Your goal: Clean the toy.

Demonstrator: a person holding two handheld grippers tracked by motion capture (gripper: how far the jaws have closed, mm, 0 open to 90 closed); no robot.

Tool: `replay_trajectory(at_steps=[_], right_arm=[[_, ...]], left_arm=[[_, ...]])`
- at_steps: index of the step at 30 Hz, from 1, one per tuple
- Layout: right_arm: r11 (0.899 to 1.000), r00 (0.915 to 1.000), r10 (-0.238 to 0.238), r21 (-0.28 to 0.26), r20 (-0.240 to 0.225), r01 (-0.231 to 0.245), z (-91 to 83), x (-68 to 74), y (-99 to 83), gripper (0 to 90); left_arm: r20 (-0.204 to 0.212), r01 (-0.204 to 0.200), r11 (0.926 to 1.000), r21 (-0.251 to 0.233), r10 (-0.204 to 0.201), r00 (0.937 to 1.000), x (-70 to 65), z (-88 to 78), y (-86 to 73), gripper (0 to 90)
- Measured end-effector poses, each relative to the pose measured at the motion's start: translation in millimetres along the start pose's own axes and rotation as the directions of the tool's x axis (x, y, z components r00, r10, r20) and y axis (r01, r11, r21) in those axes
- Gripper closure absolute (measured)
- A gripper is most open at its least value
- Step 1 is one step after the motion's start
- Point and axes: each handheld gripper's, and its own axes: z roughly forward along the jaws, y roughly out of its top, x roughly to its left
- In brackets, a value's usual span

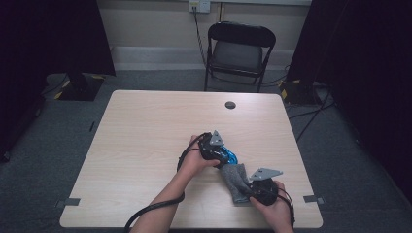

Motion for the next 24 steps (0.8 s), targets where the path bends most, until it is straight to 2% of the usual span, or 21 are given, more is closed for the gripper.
replay_trajectory(at_steps=[8, 17, 19, 22, 24], right_arm=[[0.999, 0.9999, 0.017, -0.037, 0.000, -0.017, -16.4, -24.5, 11.8, 74.5], [0.997, 0.9980, 0.027, -0.076, 0.057, -0.023, -25.7, -67.0, 28.5, 74.7], [0.995, 0.9983, 0.014, -0.099, 0.056, -0.009, -23.0, -78.1, 33.7, 74.7], [0.995, 0.9974, -0.007, -0.097, 0.072, 0.014, -13.7, -90.7, 40.4, 74.7], [0.995, 0.9970, -0.004, -0.096, 0.077, 0.012, -6.5, -98.7, 44.6, 74.6]], left_arm=[[0.002, 0.001, 1.0000, 0.003, -0.002, 1.0000, 0.5, 0.0, 0.3, 18.0], [0.004, 0.001, 1.0000, -0.005, -0.001, 1.0000, 0.5, -0.1, -0.7, 18.0], [0.004, 0.000, 1.0000, -0.005, 0.000, 1.0000, 0.6, -0.1, -0.8, 18.0], [0.005, -0.001, 1.0000, -0.006, 0.001, 1.0000, 0.8, -0.2, -1.0, 18.0], [0.007, -0.002, 1.0000, -0.006, 0.002, 1.0000, 1.1, -0.2, -1.0, 18.1]])
